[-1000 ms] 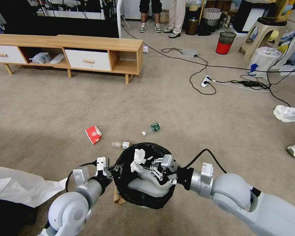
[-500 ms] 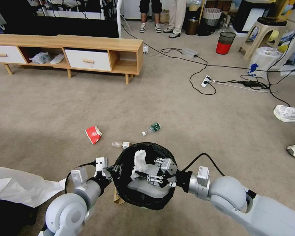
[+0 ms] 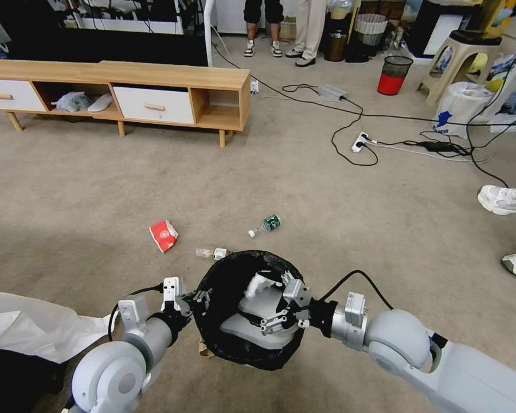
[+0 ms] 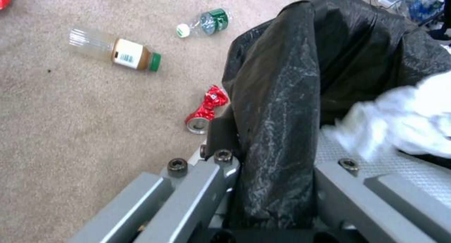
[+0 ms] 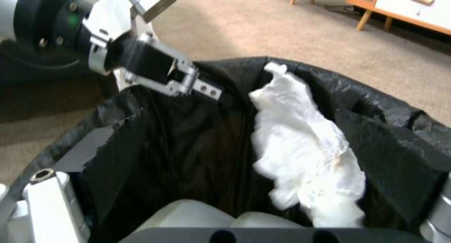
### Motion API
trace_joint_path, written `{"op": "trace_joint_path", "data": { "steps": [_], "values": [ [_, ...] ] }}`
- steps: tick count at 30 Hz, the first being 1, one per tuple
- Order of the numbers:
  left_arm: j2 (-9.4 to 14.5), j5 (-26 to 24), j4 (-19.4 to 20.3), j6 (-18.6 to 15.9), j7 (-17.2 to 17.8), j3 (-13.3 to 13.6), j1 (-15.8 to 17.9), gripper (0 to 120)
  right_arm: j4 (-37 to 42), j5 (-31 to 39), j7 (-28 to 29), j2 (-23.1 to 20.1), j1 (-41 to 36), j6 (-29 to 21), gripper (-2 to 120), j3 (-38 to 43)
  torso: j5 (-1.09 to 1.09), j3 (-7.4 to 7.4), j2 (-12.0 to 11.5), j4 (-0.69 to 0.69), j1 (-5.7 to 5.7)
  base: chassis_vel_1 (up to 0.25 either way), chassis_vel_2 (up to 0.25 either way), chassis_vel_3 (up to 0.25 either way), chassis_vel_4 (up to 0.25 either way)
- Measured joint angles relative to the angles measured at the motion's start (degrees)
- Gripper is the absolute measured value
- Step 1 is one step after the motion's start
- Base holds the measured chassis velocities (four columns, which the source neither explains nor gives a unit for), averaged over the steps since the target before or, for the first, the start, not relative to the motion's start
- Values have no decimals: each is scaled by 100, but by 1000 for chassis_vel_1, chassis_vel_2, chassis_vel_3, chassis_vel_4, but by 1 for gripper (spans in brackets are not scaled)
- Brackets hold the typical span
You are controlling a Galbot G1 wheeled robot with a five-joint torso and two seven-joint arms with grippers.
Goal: Pick up the trash bin and place the garbage on the floor into it.
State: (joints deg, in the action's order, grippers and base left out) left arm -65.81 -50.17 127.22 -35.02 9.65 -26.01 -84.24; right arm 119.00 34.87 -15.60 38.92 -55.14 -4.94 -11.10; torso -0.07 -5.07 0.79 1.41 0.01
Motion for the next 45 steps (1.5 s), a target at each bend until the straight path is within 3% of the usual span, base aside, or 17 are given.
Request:
{"op": "trace_joint_path", "data": {
  "steps": [16,24,27,45],
  "values": [
    [-78,54,-19,16,-21,-15,-28,0,-35,91,165,362,539,-87,100,-489,0,-1,0,0,0,0,0,0,0],
    [-113,80,-50,17,-13,-46,-48,0,88,228,114,321,650,-114,100,-533,0,0,0,-1,0,0,0,0,0],
    [-137,105,-82,25,-10,-48,-48,0,137,196,106,99,464,-93,100,-700,-2,-1,0,0,0,0,0,0,0],
    [-171,97,-112,40,-13,-100,-44,0,366,613,311,11,272,-234,100,-352,0,0,0,0,0,0,0,0,0]
  ]
}}
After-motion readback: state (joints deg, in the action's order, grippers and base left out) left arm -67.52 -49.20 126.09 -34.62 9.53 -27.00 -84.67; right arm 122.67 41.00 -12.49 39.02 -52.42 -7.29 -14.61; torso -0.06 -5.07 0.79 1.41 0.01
